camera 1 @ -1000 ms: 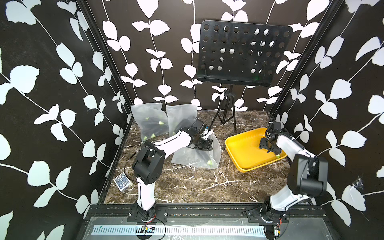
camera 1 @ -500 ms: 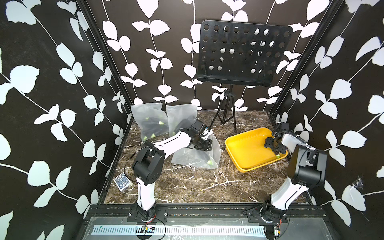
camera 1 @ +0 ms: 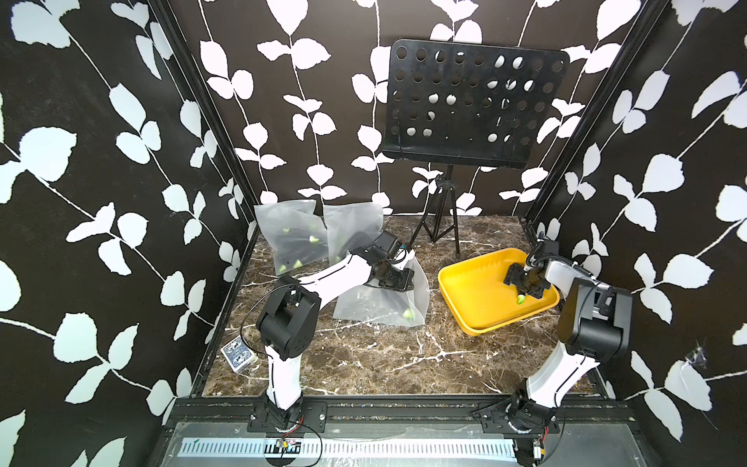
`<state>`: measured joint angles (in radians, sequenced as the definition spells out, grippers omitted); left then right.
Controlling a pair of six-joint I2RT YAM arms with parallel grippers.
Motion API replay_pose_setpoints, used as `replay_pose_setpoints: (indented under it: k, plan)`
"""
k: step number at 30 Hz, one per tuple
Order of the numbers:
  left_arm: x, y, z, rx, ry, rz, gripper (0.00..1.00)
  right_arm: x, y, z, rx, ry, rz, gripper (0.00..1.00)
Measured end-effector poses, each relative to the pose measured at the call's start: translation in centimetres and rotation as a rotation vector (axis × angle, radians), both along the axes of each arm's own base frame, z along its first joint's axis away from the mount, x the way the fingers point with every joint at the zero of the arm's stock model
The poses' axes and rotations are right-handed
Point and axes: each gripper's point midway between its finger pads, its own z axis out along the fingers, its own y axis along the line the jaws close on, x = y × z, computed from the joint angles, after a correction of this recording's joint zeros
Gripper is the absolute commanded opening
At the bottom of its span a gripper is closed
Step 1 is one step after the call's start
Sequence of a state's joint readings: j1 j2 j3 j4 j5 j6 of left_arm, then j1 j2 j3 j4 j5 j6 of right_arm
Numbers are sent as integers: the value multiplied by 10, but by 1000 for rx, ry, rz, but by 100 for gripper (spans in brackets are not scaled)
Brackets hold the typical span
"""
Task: Place the eggplant in a zip-top bag and seal the zipper
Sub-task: Pick up the eggplant from the basket.
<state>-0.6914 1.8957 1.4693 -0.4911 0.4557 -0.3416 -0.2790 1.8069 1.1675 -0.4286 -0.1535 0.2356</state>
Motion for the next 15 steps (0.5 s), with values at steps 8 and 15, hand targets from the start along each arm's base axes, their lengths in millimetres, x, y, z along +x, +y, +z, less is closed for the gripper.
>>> replay_pose_setpoints:
  k: [8, 15]
  plan:
    - [1, 0, 6, 6, -3, -4, 0, 10, -6, -11, -18, 18, -17, 71]
    - [1, 0, 8, 7, -6, -4, 0, 24, -6, -14, -12, -4, -2, 49]
